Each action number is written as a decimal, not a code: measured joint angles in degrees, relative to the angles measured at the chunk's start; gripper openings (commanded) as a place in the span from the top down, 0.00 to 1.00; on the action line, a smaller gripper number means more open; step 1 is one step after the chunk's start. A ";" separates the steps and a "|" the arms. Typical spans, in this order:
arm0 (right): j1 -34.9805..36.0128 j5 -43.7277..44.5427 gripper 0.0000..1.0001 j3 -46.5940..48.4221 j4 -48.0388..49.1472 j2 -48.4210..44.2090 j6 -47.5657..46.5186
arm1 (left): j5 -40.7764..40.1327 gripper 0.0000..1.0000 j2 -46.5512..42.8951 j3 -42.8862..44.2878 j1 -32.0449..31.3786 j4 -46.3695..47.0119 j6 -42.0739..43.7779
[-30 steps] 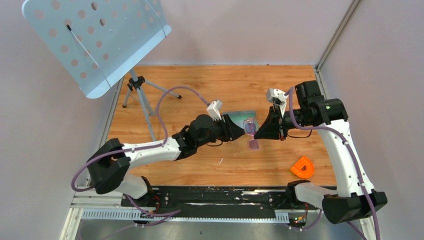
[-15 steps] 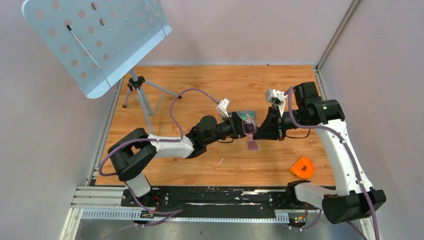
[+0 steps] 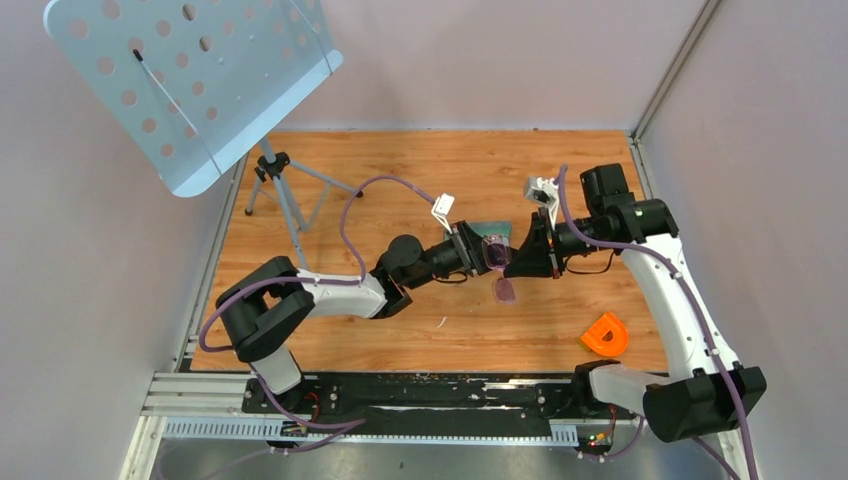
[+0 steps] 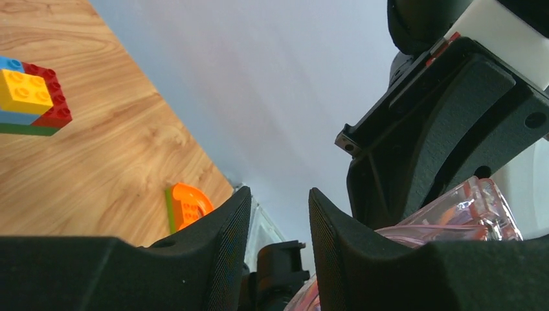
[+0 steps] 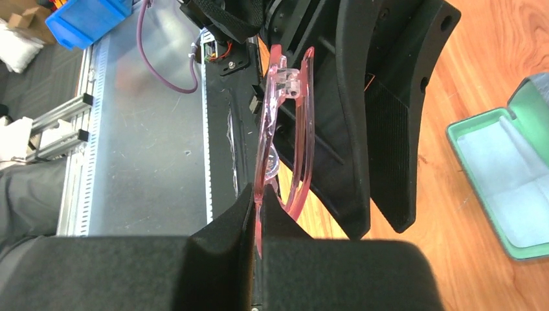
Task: Organize the sunglasses
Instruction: Fold the sunglasses at the center of the board, then place the sunglasses in the sunglasses case.
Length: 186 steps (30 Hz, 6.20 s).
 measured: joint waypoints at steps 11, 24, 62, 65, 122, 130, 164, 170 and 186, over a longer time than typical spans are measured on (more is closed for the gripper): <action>-0.15 2.97 1.00 -1.27 2.40 -0.20 3.74 | -11.93 0.49 -12.87 0.96 -0.66 -33.09 16.94; -0.33 5.22 1.00 1.81 -15.37 23.08 -14.34 | -22.99 0.43 -42.01 -0.26 -1.92 -69.40 51.52; 18.99 12.96 1.00 2.21 -21.73 42.88 -22.40 | -17.20 0.27 -12.59 18.01 -24.68 -90.44 110.49; 19.39 12.96 1.00 2.21 -21.73 41.90 -22.40 | -17.22 0.27 -11.47 17.99 -24.68 -90.77 110.51; 16.94 16.70 0.44 14.62 -22.12 34.77 -18.64 | -22.18 0.71 -17.70 12.79 -24.98 -89.83 106.53; -0.07 16.15 0.44 26.67 -21.59 33.73 -17.25 | -21.57 0.72 -16.72 13.38 -19.19 -89.31 101.88; -27.93 3.89 0.45 8.90 -22.12 25.16 -26.08 | -14.29 0.75 14.75 32.57 2.21 -80.13 93.13; -28.11 3.61 0.45 8.59 -22.12 25.75 -26.29 | -13.60 0.75 16.90 32.63 2.75 -79.41 93.42; -28.13 2.62 0.45 6.91 -22.12 26.73 -26.56 | -12.79 0.72 19.82 38.51 4.24 -80.59 96.70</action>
